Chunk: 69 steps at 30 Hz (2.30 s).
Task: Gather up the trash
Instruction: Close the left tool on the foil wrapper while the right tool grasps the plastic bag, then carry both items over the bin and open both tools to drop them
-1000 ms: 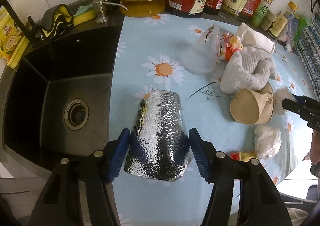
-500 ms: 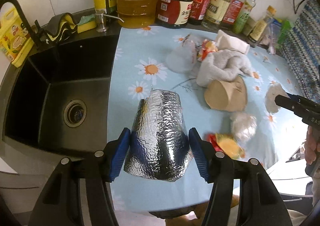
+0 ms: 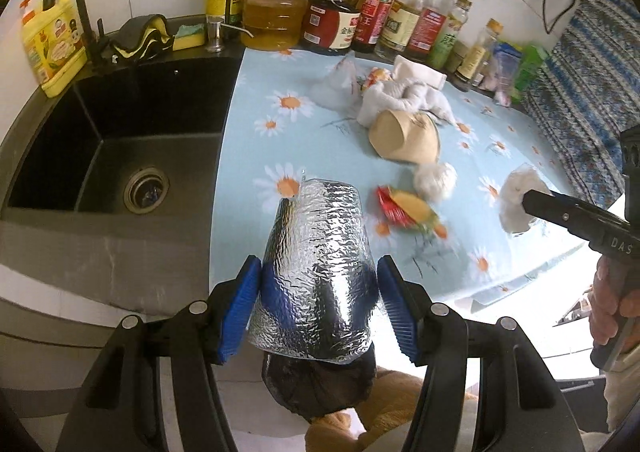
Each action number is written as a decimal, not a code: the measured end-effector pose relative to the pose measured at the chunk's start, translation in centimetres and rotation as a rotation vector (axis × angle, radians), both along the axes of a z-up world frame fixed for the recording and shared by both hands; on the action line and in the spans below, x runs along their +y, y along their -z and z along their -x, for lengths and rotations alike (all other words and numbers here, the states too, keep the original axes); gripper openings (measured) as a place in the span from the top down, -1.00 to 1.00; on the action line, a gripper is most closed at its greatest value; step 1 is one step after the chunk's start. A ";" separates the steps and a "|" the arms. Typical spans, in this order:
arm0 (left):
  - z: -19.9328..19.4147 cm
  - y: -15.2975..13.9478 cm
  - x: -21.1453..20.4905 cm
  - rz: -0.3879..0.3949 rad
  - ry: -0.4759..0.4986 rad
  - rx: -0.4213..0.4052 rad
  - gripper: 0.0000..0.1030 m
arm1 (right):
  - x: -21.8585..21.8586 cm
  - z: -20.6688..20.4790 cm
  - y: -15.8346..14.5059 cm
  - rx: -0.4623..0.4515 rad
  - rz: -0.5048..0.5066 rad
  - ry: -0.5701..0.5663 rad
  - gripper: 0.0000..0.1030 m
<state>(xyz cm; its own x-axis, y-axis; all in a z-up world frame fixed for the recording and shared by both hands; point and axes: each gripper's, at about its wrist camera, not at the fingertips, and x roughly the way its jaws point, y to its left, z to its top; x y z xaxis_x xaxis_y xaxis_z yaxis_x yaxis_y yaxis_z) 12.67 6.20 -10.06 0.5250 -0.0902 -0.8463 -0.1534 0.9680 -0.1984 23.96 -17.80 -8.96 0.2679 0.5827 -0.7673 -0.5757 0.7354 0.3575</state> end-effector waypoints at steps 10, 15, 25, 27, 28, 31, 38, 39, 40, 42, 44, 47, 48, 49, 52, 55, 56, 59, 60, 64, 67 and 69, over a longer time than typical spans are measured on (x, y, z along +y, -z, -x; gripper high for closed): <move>5.4 1.3 -1.0 0.027 0.033 0.010 -0.12 | 1.8 6.6 1.4 0.049 -0.008 -0.022 0.06; 7.0 3.1 -1.3 0.048 0.040 0.040 -0.12 | 2.7 8.7 3.7 0.108 0.009 -0.031 0.06; 8.1 7.3 -2.2 0.094 0.050 0.129 -0.12 | 3.5 10.5 8.8 0.212 0.053 -0.038 0.06; 8.0 8.4 -2.4 0.103 0.054 0.153 -0.12 | 3.5 10.5 9.8 0.241 0.057 -0.030 0.06; 7.9 8.9 -2.5 0.105 0.056 0.162 -0.12 | 3.4 10.4 10.5 0.259 0.062 -0.019 0.06; 7.8 11.0 -3.1 0.112 0.062 0.206 -0.12 | 3.2 10.3 12.4 0.323 0.062 0.000 0.06; 7.8 15.1 -3.4 0.143 0.053 0.283 -0.12 | 3.0 10.3 15.9 0.373 0.087 0.020 0.06; 7.7 15.6 -3.4 0.143 0.053 0.292 -0.12 | 3.1 10.3 16.4 0.381 0.090 0.019 0.06; 7.7 16.3 -3.5 0.145 0.053 0.303 -0.12 | 3.1 10.4 17.2 0.395 0.102 0.022 0.06; 7.5 17.0 -3.7 0.149 0.052 0.316 -0.12 | 3.1 10.4 18.2 0.408 0.112 0.021 0.06; 7.5 17.8 -3.7 0.158 0.054 0.328 -0.12 | 3.1 10.3 19.1 0.429 0.119 0.025 0.06; 7.5 18.9 -4.1 0.157 0.058 0.348 -0.12 | 2.7 10.1 20.4 0.469 0.119 0.036 0.06; 7.4 19.1 -4.2 0.155 0.058 0.353 -0.12 | 2.9 10.1 20.7 0.474 0.122 0.037 0.06; 7.4 19.4 -4.2 0.154 0.058 0.358 -0.12 | 2.9 10.1 21.0 0.480 0.130 0.040 0.06; 7.2 20.0 -4.4 0.158 0.061 0.371 -0.12 | 3.0 10.1 21.5 0.497 0.122 0.052 0.06; 7.1 20.6 -4.1 0.167 0.061 0.385 -0.12 | 3.1 10.1 21.9 0.505 0.139 0.048 0.06; 7.1 20.6 -4.2 0.169 0.062 0.388 -0.12 | 3.1 10.2 22.0 0.510 0.139 0.049 0.06; 7.1 21.1 -4.1 0.192 0.061 0.407 -0.13 | 3.2 10.2 22.1 0.521 0.138 0.052 0.05; 7.2 21.2 -4.1 0.201 0.058 0.410 -0.13 | 3.2 10.3 22.0 0.522 0.138 0.052 0.05; 7.0 21.7 -4.3 0.215 0.061 0.429 -0.24 | 3.1 10.2 21.6 0.513 0.121 0.056 -0.21; 6.9 22.1 -4.2 0.206 0.044 0.441 -0.40 | 2.7 10.0 21.2 0.507 0.113 0.080 -0.23; 6.9 22.2 -4.1 0.216 0.037 0.446 -0.40 | 2.4 9.8 20.9 0.504 0.111 0.097 -0.23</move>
